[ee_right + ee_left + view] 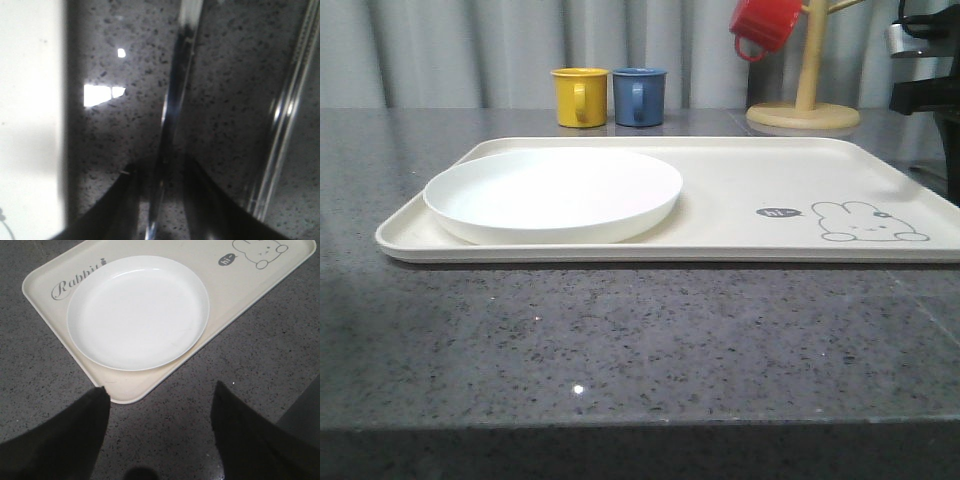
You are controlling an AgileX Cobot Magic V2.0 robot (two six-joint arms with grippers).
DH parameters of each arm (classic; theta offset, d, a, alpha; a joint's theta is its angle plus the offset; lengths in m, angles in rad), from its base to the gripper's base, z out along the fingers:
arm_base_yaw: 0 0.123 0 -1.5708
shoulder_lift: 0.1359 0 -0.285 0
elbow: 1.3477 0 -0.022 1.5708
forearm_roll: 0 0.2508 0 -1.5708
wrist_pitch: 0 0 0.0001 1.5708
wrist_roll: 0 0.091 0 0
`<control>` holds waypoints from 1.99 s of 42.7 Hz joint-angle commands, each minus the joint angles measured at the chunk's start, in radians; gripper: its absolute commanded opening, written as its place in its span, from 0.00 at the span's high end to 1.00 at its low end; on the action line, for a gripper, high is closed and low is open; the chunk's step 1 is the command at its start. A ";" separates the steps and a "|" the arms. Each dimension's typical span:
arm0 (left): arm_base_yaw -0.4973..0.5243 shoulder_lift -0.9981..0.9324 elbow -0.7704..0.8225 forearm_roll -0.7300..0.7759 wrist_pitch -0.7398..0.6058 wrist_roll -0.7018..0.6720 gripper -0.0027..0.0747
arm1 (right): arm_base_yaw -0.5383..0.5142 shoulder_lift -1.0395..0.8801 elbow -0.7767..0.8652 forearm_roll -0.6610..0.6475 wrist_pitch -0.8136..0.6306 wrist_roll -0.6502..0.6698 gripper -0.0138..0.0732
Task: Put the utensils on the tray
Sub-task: 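Grasp the silver fork with the right gripper, then lower the fork onto the tray beside the plate and open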
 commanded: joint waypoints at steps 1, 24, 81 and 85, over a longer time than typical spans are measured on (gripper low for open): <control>-0.009 -0.002 -0.029 -0.002 -0.069 -0.010 0.40 | -0.003 -0.033 -0.025 0.010 0.015 -0.009 0.71; -0.009 -0.002 -0.029 -0.002 -0.069 -0.010 0.40 | 0.252 -0.150 -0.140 0.067 0.051 -0.015 0.92; -0.009 -0.002 -0.029 -0.002 -0.069 -0.010 0.40 | 0.393 -0.012 -0.336 -0.067 0.077 0.226 0.41; -0.009 -0.002 -0.029 -0.002 -0.069 -0.010 0.40 | 0.360 -0.081 -0.293 -0.093 0.075 0.174 0.41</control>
